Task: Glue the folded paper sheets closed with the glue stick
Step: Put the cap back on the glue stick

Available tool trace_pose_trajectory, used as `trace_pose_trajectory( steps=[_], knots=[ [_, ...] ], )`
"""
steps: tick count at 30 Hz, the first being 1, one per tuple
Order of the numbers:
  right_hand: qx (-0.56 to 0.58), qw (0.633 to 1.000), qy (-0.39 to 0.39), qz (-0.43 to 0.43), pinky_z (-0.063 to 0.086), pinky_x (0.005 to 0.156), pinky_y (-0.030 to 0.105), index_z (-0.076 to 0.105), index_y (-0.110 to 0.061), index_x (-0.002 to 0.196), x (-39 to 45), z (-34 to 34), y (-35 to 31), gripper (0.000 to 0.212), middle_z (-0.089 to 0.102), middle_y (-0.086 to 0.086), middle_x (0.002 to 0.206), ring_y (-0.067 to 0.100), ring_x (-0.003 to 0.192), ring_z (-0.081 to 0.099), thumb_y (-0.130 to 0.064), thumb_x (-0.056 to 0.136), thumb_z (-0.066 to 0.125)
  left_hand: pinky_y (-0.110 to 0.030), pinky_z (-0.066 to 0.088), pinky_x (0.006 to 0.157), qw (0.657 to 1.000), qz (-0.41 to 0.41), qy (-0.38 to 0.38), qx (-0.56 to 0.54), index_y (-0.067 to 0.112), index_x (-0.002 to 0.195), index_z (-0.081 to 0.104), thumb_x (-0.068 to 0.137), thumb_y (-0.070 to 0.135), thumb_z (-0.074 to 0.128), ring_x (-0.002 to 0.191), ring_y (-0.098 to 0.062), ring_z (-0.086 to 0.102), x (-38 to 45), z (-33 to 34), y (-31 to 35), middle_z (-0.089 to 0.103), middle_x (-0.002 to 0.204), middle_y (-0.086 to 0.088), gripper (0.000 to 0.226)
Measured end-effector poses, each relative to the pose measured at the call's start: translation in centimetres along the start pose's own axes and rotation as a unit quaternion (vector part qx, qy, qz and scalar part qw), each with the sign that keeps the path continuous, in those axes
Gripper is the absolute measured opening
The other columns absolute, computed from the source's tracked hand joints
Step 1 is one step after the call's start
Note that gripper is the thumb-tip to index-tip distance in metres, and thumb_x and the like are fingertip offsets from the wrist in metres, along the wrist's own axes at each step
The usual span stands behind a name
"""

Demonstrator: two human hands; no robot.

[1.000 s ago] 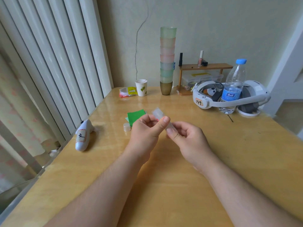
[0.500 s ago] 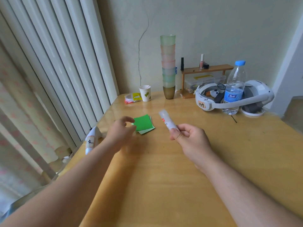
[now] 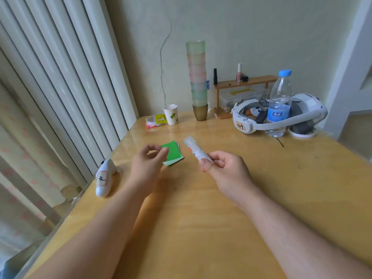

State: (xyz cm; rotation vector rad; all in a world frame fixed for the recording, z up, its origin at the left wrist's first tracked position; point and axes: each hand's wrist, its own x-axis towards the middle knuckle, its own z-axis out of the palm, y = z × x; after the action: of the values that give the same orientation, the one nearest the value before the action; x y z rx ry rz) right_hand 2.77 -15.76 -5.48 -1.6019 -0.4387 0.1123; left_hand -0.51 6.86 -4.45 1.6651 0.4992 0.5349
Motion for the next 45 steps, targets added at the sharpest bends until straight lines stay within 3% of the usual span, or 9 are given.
trace_pose_trajectory(
  steps=[2, 4, 9, 17, 25, 29, 33, 40, 45],
  knots=[
    [0.006, 1.0, 0.001, -0.005, 0.053, 0.082, 0.031, 0.075, -0.026, 0.101, 0.0, 0.2, 0.1, 0.01, 0.079, -0.007, 0.089, 0.019, 0.092, 0.073, -0.032, 0.094, 0.077, -0.027, 0.055, 0.079, 0.973, -0.049, -0.074, -0.213, 0.015, 0.097, 0.062, 0.097, 0.023, 0.073, 0.071, -0.008, 0.068, -1.2, 1.5, 1.1, 0.075, 0.095, -0.007, 0.014],
    [0.003, 1.0, 0.003, -0.009, 0.055, 0.082, 0.03, 0.075, -0.027, 0.101, -0.1, 0.2, 0.0, 0.011, 0.079, -0.009, 0.09, 0.014, 0.09, 0.074, -0.03, 0.091, 0.08, -0.022, 0.056, 0.076, 0.933, -0.087, -0.126, -0.327, 0.015, 0.093, 0.06, 0.097, 0.021, 0.07, 0.071, -0.01, 0.064, -2.1, 2.5, 1.7, 0.072, 0.089, -0.008, 0.013],
    [-0.015, 1.0, 0.01, -0.01, 0.058, 0.085, 0.038, 0.076, -0.03, 0.098, -0.1, 0.3, 0.2, 0.012, 0.079, -0.009, 0.09, 0.016, 0.09, 0.074, -0.032, 0.088, 0.083, -0.02, 0.059, 0.074, 0.892, -0.134, -0.138, -0.409, 0.014, 0.099, 0.061, 0.098, 0.028, 0.069, 0.079, -0.014, 0.065, -3.2, 3.2, 1.4, 0.071, 0.1, -0.014, 0.017],
    [-0.056, 0.998, 0.029, -0.006, 0.059, 0.08, 0.045, 0.075, -0.038, 0.094, 0.2, 0.4, 0.7, 0.016, 0.077, -0.009, 0.088, 0.023, 0.086, 0.072, -0.038, 0.082, 0.086, -0.02, 0.059, 0.075, 0.895, -0.099, -0.129, -0.415, 0.016, 0.092, 0.061, 0.091, 0.028, 0.07, 0.078, -0.014, 0.066, -3.9, 3.1, 1.9, 0.072, 0.101, -0.012, 0.016],
    [-0.092, 0.995, 0.042, -0.013, 0.054, 0.066, 0.033, 0.075, -0.032, 0.091, 0.4, 0.3, 0.8, 0.019, 0.074, -0.006, 0.083, 0.007, 0.066, 0.06, -0.038, 0.08, 0.089, -0.031, 0.056, 0.092, 0.938, -0.021, -0.09, -0.334, 0.015, 0.094, 0.064, 0.088, 0.026, 0.074, 0.084, -0.014, 0.07, -3.7, 3.4, 1.6, 0.07, 0.114, -0.014, 0.017],
    [-0.133, 0.989, 0.054, -0.021, 0.05, 0.06, 0.026, 0.073, -0.034, 0.088, 0.4, 0.2, 0.8, 0.022, 0.07, -0.011, 0.079, 0.002, 0.059, 0.054, -0.036, 0.077, 0.091, -0.04, 0.056, 0.1, 0.954, 0.004, -0.078, -0.29, 0.014, 0.094, 0.065, 0.082, 0.03, 0.077, 0.099, -0.025, 0.072, -3.8, 3.6, 1.6, 0.072, 0.12, -0.024, 0.024],
    [-0.144, 0.986, 0.077, -0.024, 0.049, 0.058, 0.022, 0.073, -0.035, 0.087, 0.5, 0.2, 0.8, 0.022, 0.072, -0.012, 0.076, 0.002, 0.06, 0.058, -0.036, 0.076, 0.092, -0.038, 0.057, 0.097, 0.949, 0.002, -0.083, -0.304, 0.011, 0.094, 0.065, 0.08, 0.027, 0.078, 0.111, -0.031, 0.072, -4.0, 4.1, 1.5, 0.068, 0.127, -0.028, 0.024],
    [-0.118, 0.99, 0.077, -0.018, 0.06, 0.07, 0.032, 0.075, -0.033, 0.089, 0.4, 0.4, 0.5, 0.02, 0.076, -0.013, 0.079, 0.009, 0.074, 0.072, -0.034, 0.078, 0.091, -0.031, 0.061, 0.089, 0.938, -0.007, -0.091, -0.334, 0.009, 0.106, 0.061, 0.091, 0.009, 0.074, 0.106, -0.026, 0.071, -4.4, 5.1, 1.6, 0.067, 0.116, -0.019, 0.02],
    [-0.131, 0.988, 0.078, -0.012, 0.052, 0.059, 0.02, 0.075, -0.03, 0.085, -0.1, 0.7, 0.2, 0.017, 0.075, -0.015, 0.075, 0.004, 0.066, 0.068, -0.036, 0.08, 0.09, -0.04, 0.06, 0.095, 0.948, -0.01, -0.092, -0.304, 0.011, 0.108, 0.059, 0.094, 0.015, 0.074, 0.105, -0.03, 0.069, -4.6, 5.6, 1.6, 0.065, 0.125, -0.028, 0.021]
  ],
)
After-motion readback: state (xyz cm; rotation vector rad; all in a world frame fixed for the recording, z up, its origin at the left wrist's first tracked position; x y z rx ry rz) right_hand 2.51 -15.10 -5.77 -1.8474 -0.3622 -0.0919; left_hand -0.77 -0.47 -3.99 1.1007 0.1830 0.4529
